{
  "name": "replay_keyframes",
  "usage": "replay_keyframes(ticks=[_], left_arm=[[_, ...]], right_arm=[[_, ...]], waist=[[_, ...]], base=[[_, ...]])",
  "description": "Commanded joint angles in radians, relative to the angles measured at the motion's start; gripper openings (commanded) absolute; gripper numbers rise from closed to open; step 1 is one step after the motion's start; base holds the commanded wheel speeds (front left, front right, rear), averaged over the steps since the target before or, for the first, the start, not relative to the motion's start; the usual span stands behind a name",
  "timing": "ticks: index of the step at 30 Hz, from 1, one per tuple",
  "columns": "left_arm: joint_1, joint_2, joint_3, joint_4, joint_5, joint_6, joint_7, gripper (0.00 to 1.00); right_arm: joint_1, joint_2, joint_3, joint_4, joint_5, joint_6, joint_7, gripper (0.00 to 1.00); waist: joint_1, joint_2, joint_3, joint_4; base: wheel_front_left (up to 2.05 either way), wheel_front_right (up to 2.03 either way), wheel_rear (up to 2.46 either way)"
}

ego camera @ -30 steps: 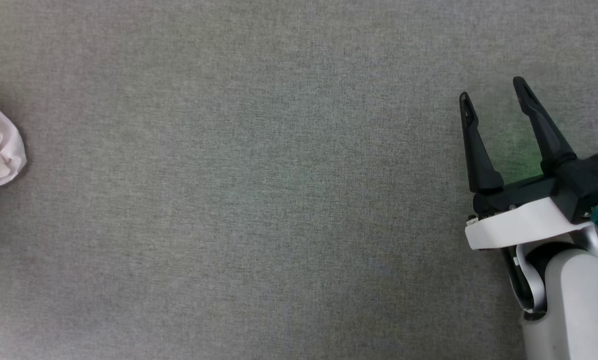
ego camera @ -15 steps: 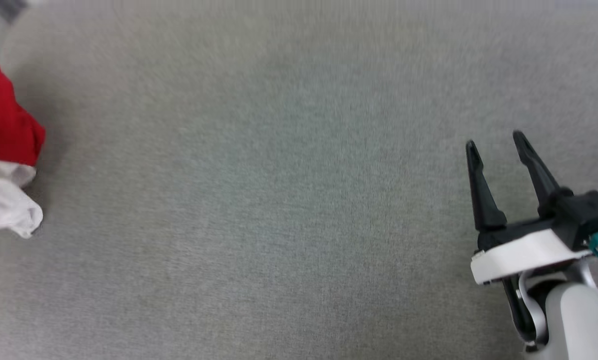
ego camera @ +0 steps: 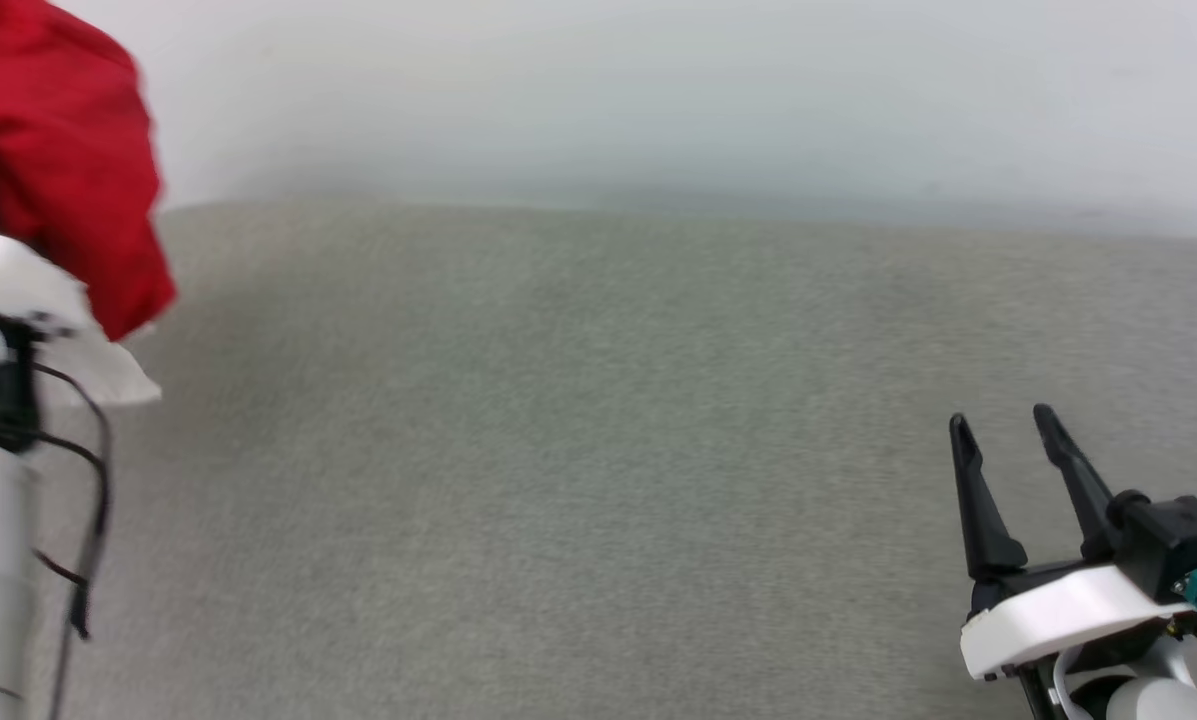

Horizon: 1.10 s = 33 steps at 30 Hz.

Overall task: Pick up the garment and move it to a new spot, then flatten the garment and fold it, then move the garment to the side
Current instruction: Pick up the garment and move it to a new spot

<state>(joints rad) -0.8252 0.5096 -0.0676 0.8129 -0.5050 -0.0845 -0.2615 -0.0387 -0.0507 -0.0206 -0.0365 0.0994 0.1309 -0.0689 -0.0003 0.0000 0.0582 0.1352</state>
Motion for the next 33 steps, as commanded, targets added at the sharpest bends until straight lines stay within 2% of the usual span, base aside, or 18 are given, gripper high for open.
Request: replay_keyframes(ticks=[1,9,14,18,25,32,33], left_arm=[[0.029,-0.031,0.0,-0.031,0.005,0.01,-0.005,0.0],[0.184,-0.207,-0.086,-0.306,0.023,0.055,0.024,0.0],[0.271,-0.298,-0.145,-0.481,0.003,0.056,0.047,0.0],[0.318,-0.349,-0.221,-0.558,0.011,0.039,0.071,0.0],[0.407,-0.381,-0.35,-0.548,0.039,0.005,0.101,0.0],[0.462,-0.37,-0.452,-0.495,0.064,-0.023,0.116,0.0],[0.465,-0.373,-0.465,-0.494,0.059,-0.028,0.112,0.27]], right_arm=[[0.018,0.0,-0.001,-0.005,0.01,0.0,0.004,1.0],[0.039,0.001,-0.001,-0.03,0.015,0.0,0.022,1.0],[0.017,0.001,0.011,-0.042,0.019,0.0,0.023,1.0],[-0.005,0.0,0.015,-0.052,0.018,0.0,0.019,1.0],[-0.038,0.0,0.024,-0.047,0.035,0.0,-0.005,1.0],[-0.052,0.0,0.012,-0.032,0.034,0.0,-0.024,1.0],[-0.055,0.0,0.011,-0.029,0.032,0.0,-0.026,1.0]], waist=[[0.0003,0.0,-0.045,-0.046],[0.0003,0.0,-0.05,-0.151],[0.0003,0.0,-0.005,-0.223],[0.0003,0.0,0.058,-0.266],[0.0003,0.0,0.158,-0.314],[0.0003,0.0,0.195,-0.292],[0.0003,0.0,0.192,-0.285]], base=[[0.0,0.0,0.0],[0.0,0.0,0.0],[0.0,0.0,0.0],[0.0,0.0,0.0],[0.0,0.0,0.0],[0.0,0.0,0.0],[0.0,0.0,0.0]])
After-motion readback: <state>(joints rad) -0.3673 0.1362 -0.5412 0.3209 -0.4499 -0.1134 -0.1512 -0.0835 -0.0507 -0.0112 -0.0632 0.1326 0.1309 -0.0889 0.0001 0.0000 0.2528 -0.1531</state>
